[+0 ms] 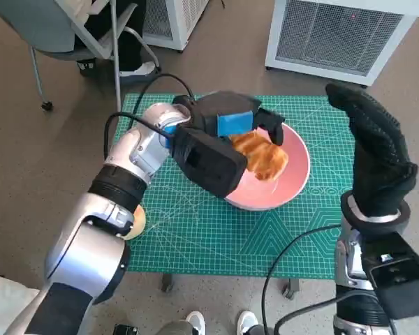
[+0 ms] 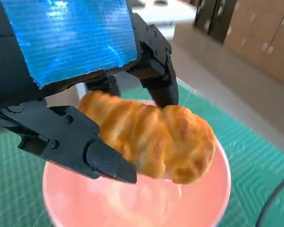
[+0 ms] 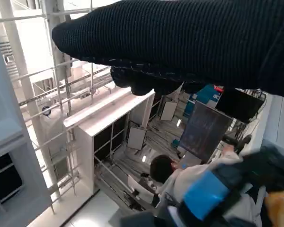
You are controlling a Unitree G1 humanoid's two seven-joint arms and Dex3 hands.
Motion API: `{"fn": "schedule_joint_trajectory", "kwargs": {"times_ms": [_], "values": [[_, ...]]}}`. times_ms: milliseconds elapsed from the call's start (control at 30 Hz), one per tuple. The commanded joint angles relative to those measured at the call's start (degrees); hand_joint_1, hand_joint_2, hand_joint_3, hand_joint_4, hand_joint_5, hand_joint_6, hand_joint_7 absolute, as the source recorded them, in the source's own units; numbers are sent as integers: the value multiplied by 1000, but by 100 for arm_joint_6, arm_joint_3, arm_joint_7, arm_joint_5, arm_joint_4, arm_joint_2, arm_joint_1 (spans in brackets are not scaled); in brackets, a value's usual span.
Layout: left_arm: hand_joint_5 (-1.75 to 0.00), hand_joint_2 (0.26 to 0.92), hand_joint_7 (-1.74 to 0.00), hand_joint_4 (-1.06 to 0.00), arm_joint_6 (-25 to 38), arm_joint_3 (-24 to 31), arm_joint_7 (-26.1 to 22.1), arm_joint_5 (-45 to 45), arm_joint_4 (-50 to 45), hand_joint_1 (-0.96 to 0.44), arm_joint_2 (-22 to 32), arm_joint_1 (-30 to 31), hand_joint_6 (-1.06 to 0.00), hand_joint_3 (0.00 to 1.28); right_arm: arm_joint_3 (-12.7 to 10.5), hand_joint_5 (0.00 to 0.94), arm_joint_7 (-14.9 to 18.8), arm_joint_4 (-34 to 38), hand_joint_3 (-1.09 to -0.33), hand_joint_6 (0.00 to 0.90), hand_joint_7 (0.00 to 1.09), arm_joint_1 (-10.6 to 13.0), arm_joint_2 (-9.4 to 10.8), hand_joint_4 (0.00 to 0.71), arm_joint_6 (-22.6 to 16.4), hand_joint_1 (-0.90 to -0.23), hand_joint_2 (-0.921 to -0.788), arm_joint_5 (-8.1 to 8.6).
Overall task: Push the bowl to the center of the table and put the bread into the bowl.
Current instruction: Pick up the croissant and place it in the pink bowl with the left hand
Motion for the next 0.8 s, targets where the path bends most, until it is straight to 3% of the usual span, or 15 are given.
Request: {"fn": "schedule_joint_trajectory", "kwargs": {"times_ms": [33,433,800], "values": [[-62,900,-93,-294,94,10,-218,-57,-157,-59,77,-73,-398,48,-17,6,-30,8,-593,116,642,140,36,423,63,-481,-921,15],[0,872,-23,-222,-113,364,-311,-392,-1149,-134,766,384,-368,6,13,5,-37,76,-589,115,634,108,89,423,3,-481,-921,-20],[-8,840,-24,-238,-587,1081,-622,-1066,-2573,-181,2102,1251,-389,0,17,4,39,94,-590,116,631,79,54,423,-4,-476,-921,58]]}}
